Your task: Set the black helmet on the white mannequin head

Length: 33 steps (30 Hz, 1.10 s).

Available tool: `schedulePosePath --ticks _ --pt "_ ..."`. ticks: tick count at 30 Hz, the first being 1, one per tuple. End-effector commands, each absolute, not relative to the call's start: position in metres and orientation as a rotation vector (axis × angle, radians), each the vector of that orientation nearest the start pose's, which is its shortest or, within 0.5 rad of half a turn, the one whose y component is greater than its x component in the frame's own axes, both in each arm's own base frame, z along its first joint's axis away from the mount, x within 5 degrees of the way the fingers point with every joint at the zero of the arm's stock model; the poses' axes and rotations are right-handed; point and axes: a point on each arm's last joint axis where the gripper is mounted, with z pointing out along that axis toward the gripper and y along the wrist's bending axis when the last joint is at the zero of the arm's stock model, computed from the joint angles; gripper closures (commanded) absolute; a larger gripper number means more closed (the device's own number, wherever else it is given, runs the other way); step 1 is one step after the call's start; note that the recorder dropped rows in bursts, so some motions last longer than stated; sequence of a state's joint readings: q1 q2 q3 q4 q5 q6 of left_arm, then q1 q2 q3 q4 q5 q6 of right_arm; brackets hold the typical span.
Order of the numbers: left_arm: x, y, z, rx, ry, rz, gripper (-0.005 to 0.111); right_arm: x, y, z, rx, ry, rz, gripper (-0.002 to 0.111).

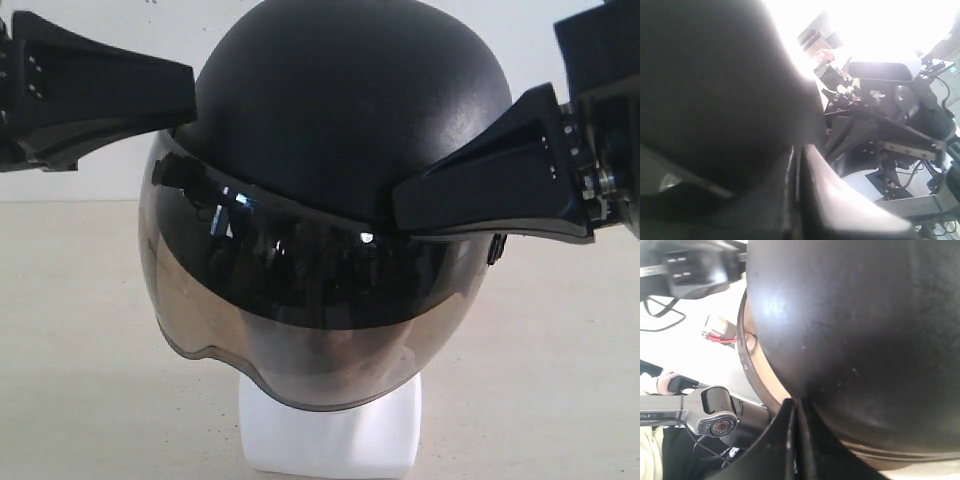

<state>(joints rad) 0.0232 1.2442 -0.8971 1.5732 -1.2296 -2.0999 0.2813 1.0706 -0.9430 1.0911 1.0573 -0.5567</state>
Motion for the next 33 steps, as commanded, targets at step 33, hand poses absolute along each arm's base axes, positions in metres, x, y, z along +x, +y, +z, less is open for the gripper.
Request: schedulePosePath --ticks 33 --pt "0.225 -0.079 0.309 0.461 2.072 -1.39 0.102 0.18 0.116 0.35 -0.497 2.25 1.091 0.108"
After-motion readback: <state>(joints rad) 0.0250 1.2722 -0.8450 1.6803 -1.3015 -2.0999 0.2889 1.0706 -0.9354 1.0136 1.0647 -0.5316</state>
